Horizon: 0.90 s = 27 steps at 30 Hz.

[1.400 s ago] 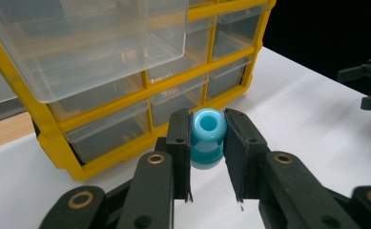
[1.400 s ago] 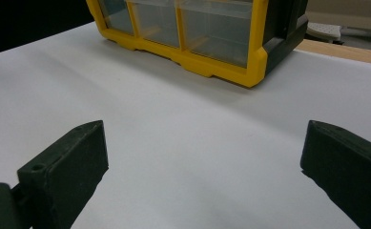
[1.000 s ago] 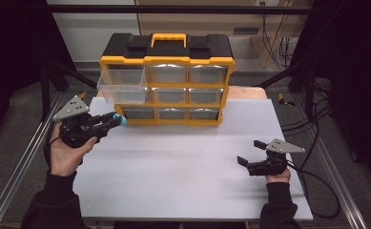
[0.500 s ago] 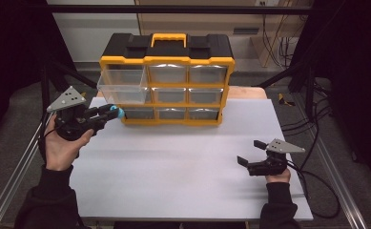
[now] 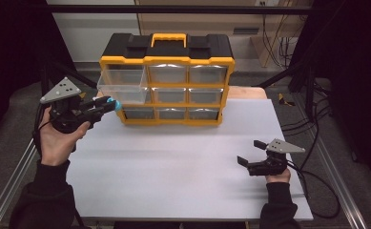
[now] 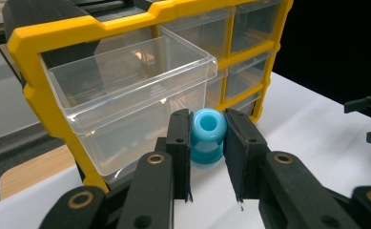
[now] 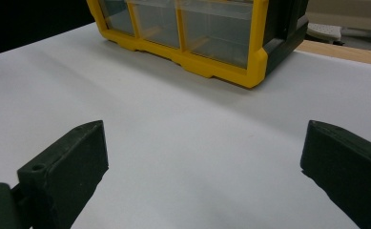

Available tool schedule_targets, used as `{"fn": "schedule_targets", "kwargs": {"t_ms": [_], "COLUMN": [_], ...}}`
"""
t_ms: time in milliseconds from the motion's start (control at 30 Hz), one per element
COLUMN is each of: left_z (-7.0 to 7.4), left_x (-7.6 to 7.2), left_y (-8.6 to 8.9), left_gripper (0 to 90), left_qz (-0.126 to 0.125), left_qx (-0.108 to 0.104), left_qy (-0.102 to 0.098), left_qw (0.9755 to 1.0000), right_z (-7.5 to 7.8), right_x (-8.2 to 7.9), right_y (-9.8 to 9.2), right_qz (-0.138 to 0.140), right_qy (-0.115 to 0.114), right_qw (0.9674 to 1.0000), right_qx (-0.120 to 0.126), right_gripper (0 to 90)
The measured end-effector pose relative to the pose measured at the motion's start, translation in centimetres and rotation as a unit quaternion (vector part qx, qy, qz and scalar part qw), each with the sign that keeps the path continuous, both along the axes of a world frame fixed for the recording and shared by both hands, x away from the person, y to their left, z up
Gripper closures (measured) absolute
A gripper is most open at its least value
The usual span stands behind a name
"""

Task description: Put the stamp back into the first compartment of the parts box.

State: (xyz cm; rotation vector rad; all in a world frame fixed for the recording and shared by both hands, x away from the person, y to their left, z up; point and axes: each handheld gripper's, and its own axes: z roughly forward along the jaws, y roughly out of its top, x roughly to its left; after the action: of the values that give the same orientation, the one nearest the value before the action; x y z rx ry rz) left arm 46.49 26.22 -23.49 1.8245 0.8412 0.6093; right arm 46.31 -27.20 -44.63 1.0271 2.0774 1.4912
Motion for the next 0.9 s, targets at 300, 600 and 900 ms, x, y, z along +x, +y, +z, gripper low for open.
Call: {"fn": "schedule_targets", "kwargs": {"t_ms": [300,600,900], "left_z": [0.9,1.9,2.6], "left_x": [0.2,0.6,0.9], "left_y": [0.0,-0.1,-0.1], "left_gripper": [72.4,72.4,72.4], "left_qz": [0.002,0.005,0.008], "left_qx": [-0.003,-0.004,-0.009], "left_qy": [-0.005,-0.015,-0.014], "left_qw": [1.0,0.9999,0.9998], "right_z": [0.0,0.0,0.0], "right_x": [0.0,0.0,0.0], "right_y": [0.0,0.0,0.0], "right_qz": [0.0,0.001,0.0], "right_qy": [0.0,-0.001,-0.001], "right_qw": [1.0,1.0,1.0], "right_qx": [0.001,0.0,0.0], "right_gripper": [2.5,2.5,2.5]}}
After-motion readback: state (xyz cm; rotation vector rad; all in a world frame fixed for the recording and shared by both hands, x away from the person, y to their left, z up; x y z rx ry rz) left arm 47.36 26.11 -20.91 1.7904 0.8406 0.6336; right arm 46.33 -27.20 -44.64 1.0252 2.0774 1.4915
